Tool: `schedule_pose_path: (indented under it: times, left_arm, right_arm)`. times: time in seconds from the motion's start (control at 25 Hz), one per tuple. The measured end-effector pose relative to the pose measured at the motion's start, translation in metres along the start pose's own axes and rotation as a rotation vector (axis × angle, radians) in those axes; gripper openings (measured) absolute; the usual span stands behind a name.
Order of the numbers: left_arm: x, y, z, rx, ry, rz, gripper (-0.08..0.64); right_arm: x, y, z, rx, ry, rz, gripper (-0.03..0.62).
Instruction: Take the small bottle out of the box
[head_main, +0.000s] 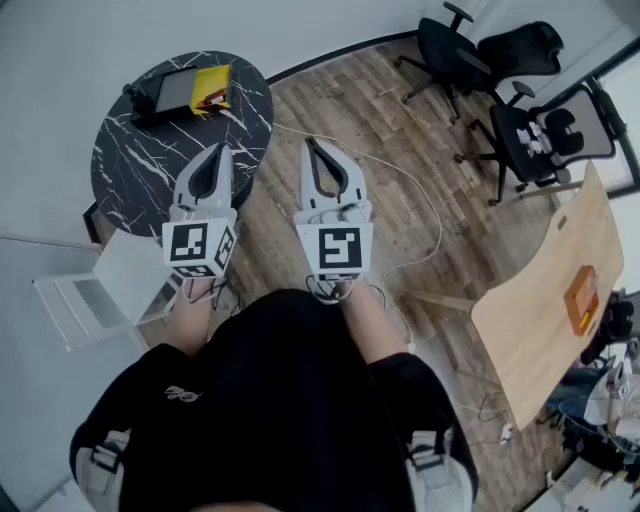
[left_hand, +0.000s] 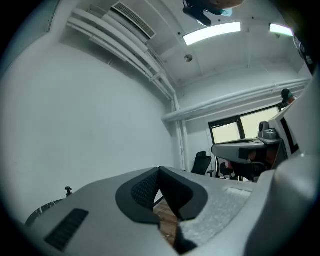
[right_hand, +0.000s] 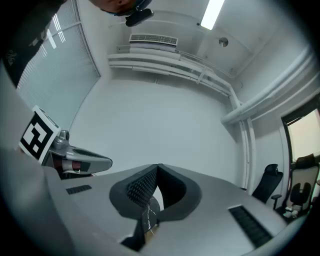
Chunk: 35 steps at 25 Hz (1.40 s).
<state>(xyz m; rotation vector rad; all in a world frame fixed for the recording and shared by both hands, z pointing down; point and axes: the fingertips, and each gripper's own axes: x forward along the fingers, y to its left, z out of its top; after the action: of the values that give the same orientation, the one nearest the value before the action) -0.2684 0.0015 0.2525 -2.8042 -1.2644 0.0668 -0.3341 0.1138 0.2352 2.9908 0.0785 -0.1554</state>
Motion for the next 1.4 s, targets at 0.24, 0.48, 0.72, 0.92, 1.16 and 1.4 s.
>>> schedule_pose_path:
  times: [0.24, 0.48, 0.72, 0.92, 1.16, 1.4]
  left_arm:
    - [-0.015, 0.012, -0.01, 0.04, 0.017, -0.014, -0.002]
    - [-0.015, 0.006, -0.037, 0.001, 0.066, -0.063, -0.002]
    - [0.004, -0.005, -0.048, -0.012, 0.093, -0.098, -0.002]
    - [0.035, -0.007, -0.054, -0.004, 0.116, -0.111, -0.002]
    - [0.099, -0.012, -0.056, 0.018, 0.14, -0.145, -0.002]
    - [0.175, -0.033, -0.057, 0.056, 0.182, -0.151, -0.002]
  right_arm:
    - [-0.003, 0.018, -0.008, 0.044, 0.008, -0.026, -0.005]
    - [-0.017, 0.021, -0.032, 0.026, 0.082, -0.051, -0.005]
    - [-0.012, 0.0, -0.046, 0.054, 0.105, -0.065, -0.005]
    - [0.01, -0.02, -0.054, 0.073, 0.092, -0.055, -0.005]
    - [0.051, -0.068, -0.066, 0.097, 0.076, -0.069, -0.005]
    - [0.087, -0.13, -0.088, 0.145, 0.093, -0.068, -0.005]
